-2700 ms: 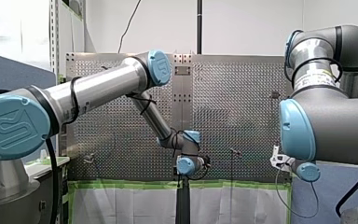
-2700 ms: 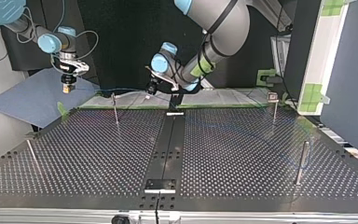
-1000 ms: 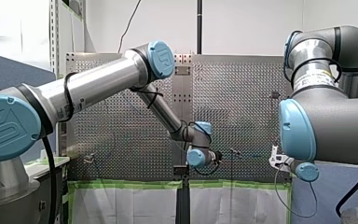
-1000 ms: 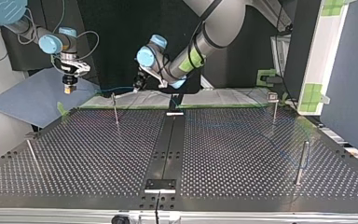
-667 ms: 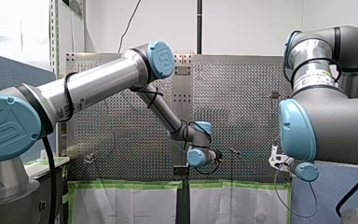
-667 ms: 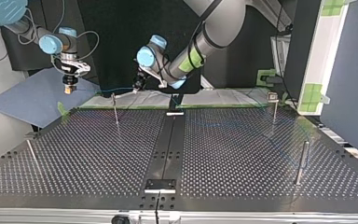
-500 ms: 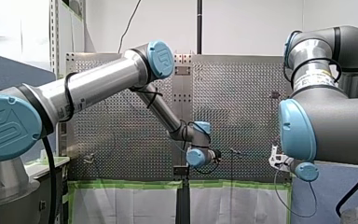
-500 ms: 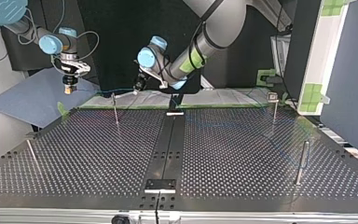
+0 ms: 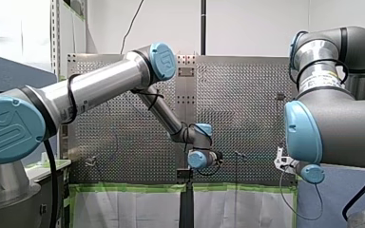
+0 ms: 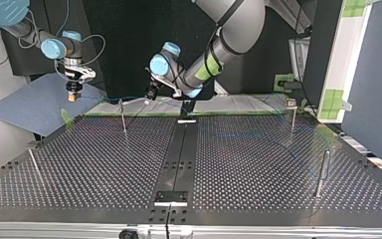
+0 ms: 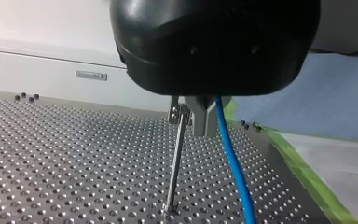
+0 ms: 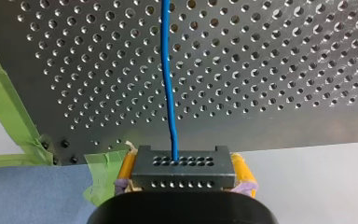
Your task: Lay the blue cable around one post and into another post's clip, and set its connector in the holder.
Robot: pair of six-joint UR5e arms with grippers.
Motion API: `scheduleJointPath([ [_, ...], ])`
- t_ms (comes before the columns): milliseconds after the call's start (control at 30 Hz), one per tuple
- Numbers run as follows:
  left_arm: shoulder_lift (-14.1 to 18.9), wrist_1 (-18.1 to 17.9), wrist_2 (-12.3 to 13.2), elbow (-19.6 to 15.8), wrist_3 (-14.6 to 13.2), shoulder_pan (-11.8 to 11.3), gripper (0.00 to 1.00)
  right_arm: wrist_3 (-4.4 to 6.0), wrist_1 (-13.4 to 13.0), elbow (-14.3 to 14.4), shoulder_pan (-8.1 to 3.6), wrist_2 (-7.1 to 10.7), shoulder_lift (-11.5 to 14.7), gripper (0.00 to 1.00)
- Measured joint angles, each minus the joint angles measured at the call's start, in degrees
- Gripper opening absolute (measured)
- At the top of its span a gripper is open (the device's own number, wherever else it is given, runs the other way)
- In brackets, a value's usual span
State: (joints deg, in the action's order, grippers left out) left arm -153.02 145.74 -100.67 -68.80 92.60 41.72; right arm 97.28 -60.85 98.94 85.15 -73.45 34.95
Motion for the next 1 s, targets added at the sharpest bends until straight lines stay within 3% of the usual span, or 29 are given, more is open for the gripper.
scheduleJointPath([
  [1000,-1.17,-0.67,1.87,0.1,2.54,-2.44,0.0,-0.17,-0.15,-0.26,0.24,0.05,-0.16,0.0],
])
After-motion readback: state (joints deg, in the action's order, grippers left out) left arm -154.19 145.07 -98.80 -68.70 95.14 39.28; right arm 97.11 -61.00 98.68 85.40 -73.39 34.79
